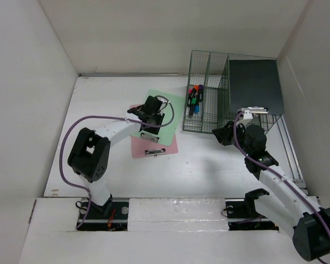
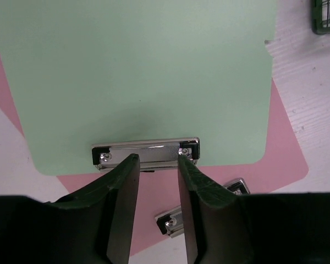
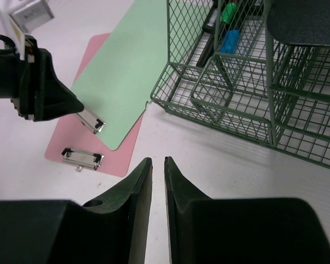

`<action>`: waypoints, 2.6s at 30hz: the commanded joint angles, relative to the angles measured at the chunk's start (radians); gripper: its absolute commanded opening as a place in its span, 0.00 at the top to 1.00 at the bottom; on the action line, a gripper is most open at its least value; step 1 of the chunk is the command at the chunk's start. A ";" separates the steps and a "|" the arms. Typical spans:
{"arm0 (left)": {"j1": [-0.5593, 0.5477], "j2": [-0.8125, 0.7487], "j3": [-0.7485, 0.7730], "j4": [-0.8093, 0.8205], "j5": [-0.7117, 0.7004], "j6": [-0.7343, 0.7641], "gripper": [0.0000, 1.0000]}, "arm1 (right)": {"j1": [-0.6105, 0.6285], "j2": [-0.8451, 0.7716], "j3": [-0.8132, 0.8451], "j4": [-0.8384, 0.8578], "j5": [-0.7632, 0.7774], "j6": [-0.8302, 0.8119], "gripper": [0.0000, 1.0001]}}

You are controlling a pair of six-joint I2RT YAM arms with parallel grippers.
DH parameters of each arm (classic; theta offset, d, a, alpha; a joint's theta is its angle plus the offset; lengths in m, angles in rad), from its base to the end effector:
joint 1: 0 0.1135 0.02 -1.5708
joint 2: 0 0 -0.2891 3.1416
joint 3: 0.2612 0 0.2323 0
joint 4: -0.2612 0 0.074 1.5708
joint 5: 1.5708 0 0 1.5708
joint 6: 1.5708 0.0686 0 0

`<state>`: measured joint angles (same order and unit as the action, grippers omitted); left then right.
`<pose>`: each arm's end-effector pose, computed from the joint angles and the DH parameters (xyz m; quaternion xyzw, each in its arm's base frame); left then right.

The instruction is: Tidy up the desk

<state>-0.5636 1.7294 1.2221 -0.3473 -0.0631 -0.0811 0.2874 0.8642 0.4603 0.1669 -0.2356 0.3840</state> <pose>0.3273 -0.2018 0.2349 0.2129 0.9116 -0.0830 0.3416 0.1863 0.0718 0.2673 -0.0349 0.7829 0.2895 0.5496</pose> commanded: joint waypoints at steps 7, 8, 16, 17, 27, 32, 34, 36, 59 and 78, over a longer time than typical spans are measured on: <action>0.014 0.010 -0.012 0.030 0.052 0.138 0.56 | -0.007 0.010 0.008 0.072 -0.059 -0.008 0.84; 0.027 0.012 0.000 0.019 0.057 0.142 0.56 | -0.007 0.003 0.006 0.074 -0.065 -0.008 0.84; 0.027 0.071 0.043 -0.021 0.055 0.188 0.56 | -0.007 -0.010 -0.002 0.077 -0.045 -0.007 0.85; 0.027 0.094 0.047 -0.025 0.057 0.201 0.56 | -0.007 -0.010 -0.002 0.075 -0.042 -0.008 0.85; 0.047 0.105 0.043 -0.027 0.057 0.216 0.56 | -0.007 -0.027 0.001 0.059 -0.021 -0.011 0.85; 0.047 0.145 0.047 -0.038 0.085 0.213 0.61 | -0.007 -0.037 0.001 0.051 -0.008 -0.014 0.85; 0.047 0.170 0.051 -0.053 0.075 0.204 0.72 | -0.007 -0.044 0.001 0.046 -0.004 -0.016 0.85; 0.047 0.189 0.063 -0.085 0.072 0.195 0.86 | -0.007 -0.045 0.001 0.046 -0.001 -0.016 0.85; -0.006 0.187 -0.033 -0.205 -0.093 -0.045 1.00 | 0.082 -0.001 0.026 0.052 0.025 -0.036 0.84; 0.024 -0.325 -0.030 -0.006 0.023 -0.235 0.88 | 0.443 0.387 0.222 0.065 0.200 -0.119 0.87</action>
<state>-0.5488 1.5791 1.1843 -0.4084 -0.0116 -0.2661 0.7132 1.2179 0.6147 0.1864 -0.0593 0.2916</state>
